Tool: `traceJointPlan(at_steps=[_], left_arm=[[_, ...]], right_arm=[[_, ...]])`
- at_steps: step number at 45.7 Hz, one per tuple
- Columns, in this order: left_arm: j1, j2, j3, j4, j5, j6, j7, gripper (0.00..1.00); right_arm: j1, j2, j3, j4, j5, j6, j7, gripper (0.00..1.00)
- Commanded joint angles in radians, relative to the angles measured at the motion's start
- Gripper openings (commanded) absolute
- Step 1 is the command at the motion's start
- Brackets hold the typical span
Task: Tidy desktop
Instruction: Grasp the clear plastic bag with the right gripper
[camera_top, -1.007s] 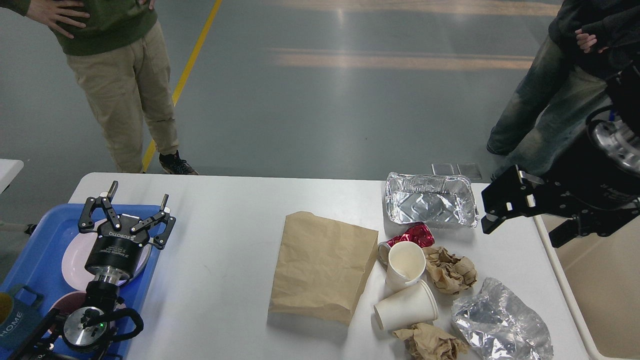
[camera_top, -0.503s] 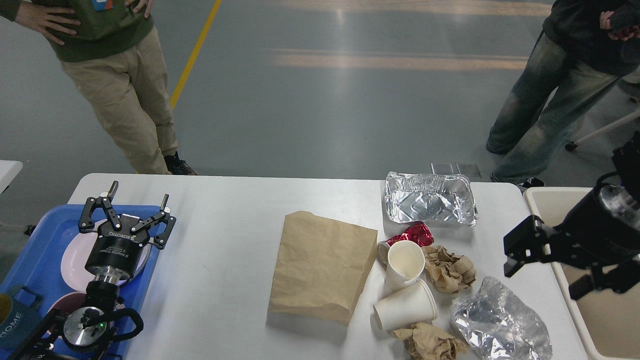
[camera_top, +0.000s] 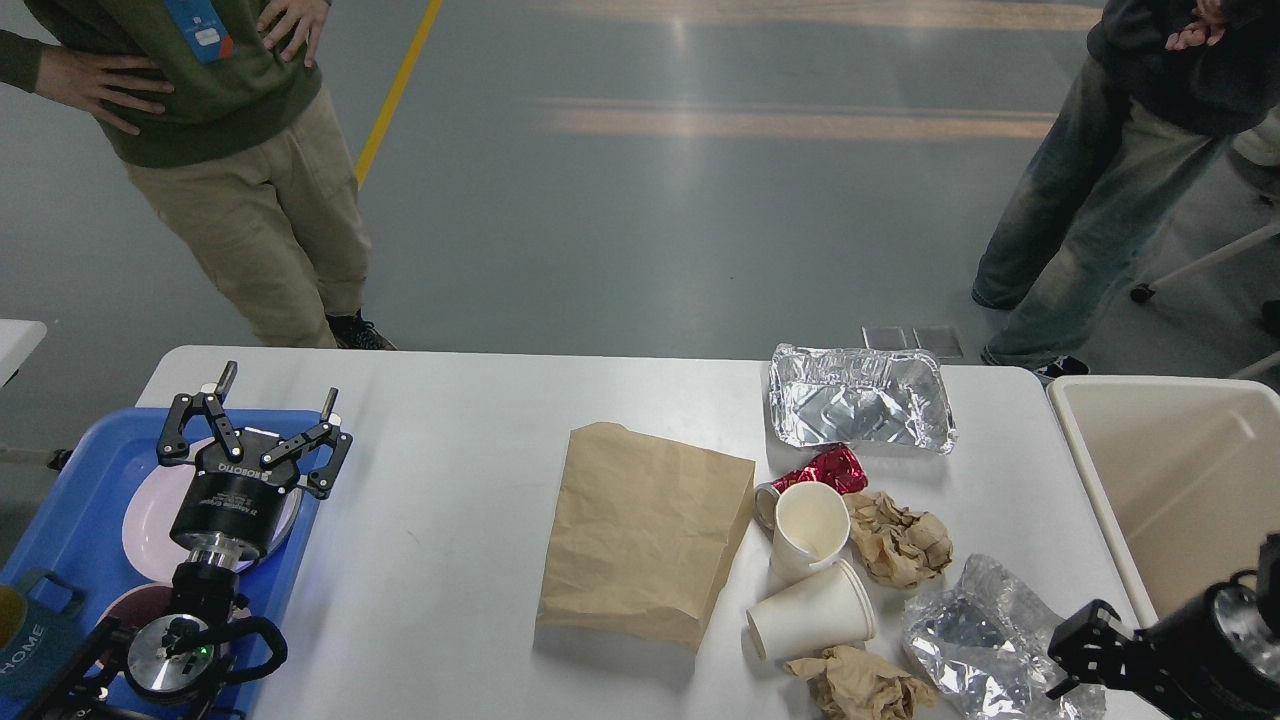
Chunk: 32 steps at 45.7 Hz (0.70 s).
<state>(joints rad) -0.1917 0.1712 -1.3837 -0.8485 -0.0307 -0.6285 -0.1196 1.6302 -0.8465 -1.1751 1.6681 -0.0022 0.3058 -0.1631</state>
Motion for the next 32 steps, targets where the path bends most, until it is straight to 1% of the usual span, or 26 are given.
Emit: traceJointPlan(at_steps=[1, 7, 11, 15, 22, 25, 27, 29, 30, 32], left_arm=[[0.0, -0.001, 0.0, -0.001, 0.0, 0.001, 0.0, 0.97], [0.0, 0.001, 0.0, 0.0, 0.0, 0.001, 0.0, 0.97], [0.0, 0.001, -0.001, 0.0, 0.0, 0.001, 0.0, 0.97], [0.0, -0.001, 0.0, 0.0, 0.0, 0.001, 0.0, 0.97], [0.0, 0.001, 0.0, -0.001, 0.0, 0.001, 0.0, 0.97], [0.0, -0.001, 0.0, 0.0, 0.0, 0.0, 0.0, 0.97], [0.0, 0.001, 0.0, -0.001, 0.0, 0.001, 0.0, 0.97], [0.0, -0.001, -0.001, 0.0, 0.0, 0.001, 0.0, 0.97], [0.0, 0.001, -0.002, 0.0, 0.0, 0.001, 0.0, 0.97], [0.0, 0.001, 0.0, 0.0, 0.0, 0.001, 0.0, 0.97]], right_arm=[[-0.203, -0.039, 0.162, -0.076, 0.001, -0.056, 0.001, 0.86], [-0.314, -0.026, 0.233, -0.125, 0.01, -0.076, 0.001, 0.83], [-0.361, 0.0, 0.264, -0.149, 0.011, -0.114, -0.001, 0.73], [-0.398, 0.012, 0.268, -0.198, 0.034, -0.146, 0.001, 0.72], [-0.454, 0.075, 0.268, -0.28, 0.131, -0.152, 0.001, 0.72], [-0.481, 0.093, 0.272, -0.304, 0.186, -0.154, 0.002, 0.69], [-0.494, 0.096, 0.279, -0.31, 0.221, -0.155, 0.002, 0.62], [-0.5, 0.096, 0.287, -0.312, 0.237, -0.159, 0.001, 0.52], [-0.501, 0.096, 0.287, -0.312, 0.249, -0.16, 0.002, 0.41], [-0.501, 0.096, 0.288, -0.311, 0.251, -0.16, 0.004, 0.29]])
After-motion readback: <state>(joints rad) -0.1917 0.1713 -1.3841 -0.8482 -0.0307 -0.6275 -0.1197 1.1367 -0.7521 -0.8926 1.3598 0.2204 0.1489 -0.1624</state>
